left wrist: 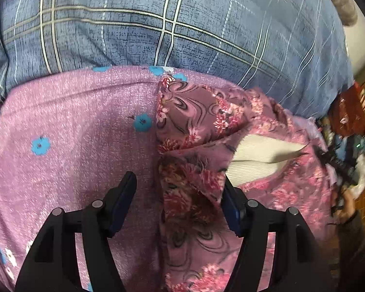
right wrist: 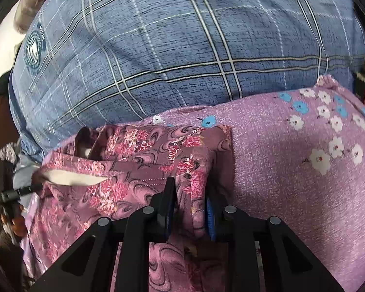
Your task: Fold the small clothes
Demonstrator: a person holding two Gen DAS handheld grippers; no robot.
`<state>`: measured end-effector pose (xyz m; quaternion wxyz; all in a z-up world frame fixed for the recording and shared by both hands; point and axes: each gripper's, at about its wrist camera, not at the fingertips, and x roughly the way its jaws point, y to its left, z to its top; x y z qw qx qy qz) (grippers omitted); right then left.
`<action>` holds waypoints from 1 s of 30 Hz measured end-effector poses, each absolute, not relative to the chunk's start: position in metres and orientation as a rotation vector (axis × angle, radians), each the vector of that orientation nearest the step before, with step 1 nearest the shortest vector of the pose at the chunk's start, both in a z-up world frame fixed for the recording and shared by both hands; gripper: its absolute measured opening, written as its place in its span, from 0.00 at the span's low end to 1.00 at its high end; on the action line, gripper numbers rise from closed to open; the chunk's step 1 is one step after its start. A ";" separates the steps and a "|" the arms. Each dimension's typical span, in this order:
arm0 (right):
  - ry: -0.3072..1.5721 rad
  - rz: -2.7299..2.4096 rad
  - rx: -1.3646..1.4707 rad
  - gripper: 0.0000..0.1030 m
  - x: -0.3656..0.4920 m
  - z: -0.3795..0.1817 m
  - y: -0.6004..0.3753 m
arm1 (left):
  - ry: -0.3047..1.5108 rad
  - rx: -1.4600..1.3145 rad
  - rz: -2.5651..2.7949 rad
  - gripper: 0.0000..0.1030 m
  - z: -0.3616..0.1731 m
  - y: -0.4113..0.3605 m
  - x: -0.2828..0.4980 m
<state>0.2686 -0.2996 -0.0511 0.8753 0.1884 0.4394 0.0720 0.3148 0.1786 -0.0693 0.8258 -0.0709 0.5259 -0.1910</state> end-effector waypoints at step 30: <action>0.860 0.083 0.649 0.27 0.295 -0.050 -0.353 | 1.193 -0.691 -0.234 0.64 -0.066 0.220 0.389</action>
